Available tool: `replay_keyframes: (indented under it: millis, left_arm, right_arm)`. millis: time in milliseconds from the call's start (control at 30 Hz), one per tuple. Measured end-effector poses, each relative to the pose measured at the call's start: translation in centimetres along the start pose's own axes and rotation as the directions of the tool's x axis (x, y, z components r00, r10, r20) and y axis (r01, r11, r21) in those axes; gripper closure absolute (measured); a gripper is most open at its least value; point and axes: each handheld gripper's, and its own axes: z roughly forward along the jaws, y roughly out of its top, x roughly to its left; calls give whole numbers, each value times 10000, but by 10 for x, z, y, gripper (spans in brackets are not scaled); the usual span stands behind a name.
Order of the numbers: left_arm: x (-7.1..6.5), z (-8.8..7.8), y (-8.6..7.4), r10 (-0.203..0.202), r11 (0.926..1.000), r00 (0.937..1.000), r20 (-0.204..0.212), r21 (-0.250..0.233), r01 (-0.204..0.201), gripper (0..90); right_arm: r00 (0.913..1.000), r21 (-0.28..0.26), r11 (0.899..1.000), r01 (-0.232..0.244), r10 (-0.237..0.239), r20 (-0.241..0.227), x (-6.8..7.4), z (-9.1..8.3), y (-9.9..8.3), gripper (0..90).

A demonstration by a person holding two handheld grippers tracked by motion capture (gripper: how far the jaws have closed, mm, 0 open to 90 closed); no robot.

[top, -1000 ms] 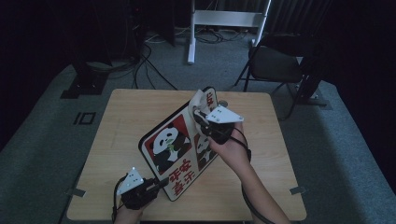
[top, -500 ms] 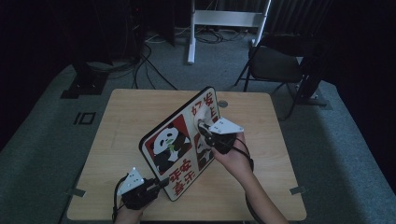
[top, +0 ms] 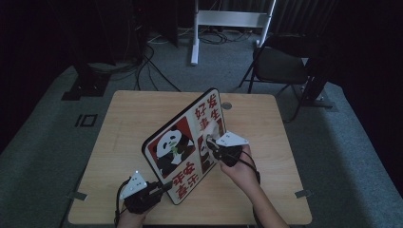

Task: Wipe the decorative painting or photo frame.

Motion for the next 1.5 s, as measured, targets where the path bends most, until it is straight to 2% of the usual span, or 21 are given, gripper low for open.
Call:
replay_keyframes:
  millis: [367,500,667,867,1067,1200,1333,1500]
  left_arm:
    - [-1,0,0,0,10000,10000,-14,-22,0,774]
    - [-1,0,0,55,10000,10000,-28,-16,-55,774]
    - [-1,0,0,55,10000,10000,-21,-12,-55,774]
    - [-1,0,0,15,10000,10000,17,-24,-15,774]
    - [-1,1,0,5,10000,10000,23,-42,-5,772]
    - [-2,1,0,50,10000,10000,-19,-38,-50,772]
    - [-2,0,0,27,10000,10000,-33,-44,-27,773]
    - [-1,0,0,25,10000,10000,-53,-54,-25,774]
  right_arm:
    - [9999,858,9962,-147,143,53,0,10,-34,813]
    - [9994,1145,9929,-335,336,18,1,13,-46,813]
    - [9984,1534,9867,-543,562,-81,1,17,-61,814]
    - [9986,1896,9806,-499,521,-65,2,22,-73,814]
    - [9980,2379,9693,-615,636,-11,4,29,-90,814]
    - [9962,2385,9676,-835,866,-25,4,30,-96,814]
    - [9963,2443,9663,-814,854,-56,4,28,-93,816]
    - [9946,1839,9777,-1009,1039,-71,-1,15,-81,816]
